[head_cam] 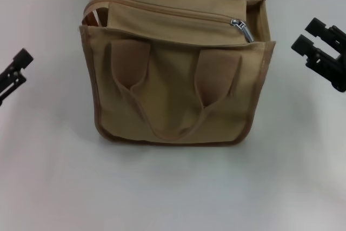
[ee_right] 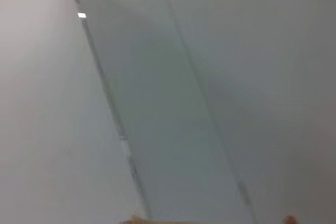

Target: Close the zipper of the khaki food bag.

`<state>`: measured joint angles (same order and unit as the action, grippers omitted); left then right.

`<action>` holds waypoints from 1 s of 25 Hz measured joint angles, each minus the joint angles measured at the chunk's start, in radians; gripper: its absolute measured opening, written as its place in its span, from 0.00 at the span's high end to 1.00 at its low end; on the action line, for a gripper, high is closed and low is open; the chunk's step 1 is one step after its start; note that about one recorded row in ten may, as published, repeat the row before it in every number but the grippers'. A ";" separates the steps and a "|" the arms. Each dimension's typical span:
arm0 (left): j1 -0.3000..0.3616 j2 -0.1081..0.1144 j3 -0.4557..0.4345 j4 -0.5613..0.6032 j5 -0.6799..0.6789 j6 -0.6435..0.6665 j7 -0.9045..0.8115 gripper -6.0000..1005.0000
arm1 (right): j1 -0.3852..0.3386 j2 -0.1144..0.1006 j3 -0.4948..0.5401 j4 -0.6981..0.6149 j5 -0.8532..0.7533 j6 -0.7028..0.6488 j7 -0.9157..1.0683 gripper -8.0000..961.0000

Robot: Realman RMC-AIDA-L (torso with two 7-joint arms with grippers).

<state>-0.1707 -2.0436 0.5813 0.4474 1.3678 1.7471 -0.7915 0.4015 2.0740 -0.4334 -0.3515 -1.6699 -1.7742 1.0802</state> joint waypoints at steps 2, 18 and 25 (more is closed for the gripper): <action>0.012 0.006 0.026 0.000 0.050 0.041 -0.011 0.19 | 0.004 -0.009 -0.012 -0.002 -0.023 -0.045 0.001 0.24; -0.099 -0.019 0.087 0.063 0.556 0.106 -0.035 0.19 | 0.031 0.008 -0.369 -0.037 -0.157 -0.077 -0.100 0.24; -0.134 -0.024 0.096 0.062 0.647 0.108 -0.029 0.19 | 0.024 0.009 -0.493 -0.036 -0.159 -0.038 -0.152 0.24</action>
<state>-0.3046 -2.0671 0.6771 0.5093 2.0147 1.8548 -0.8202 0.4259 2.0834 -0.9259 -0.3873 -1.8289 -1.8119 0.9278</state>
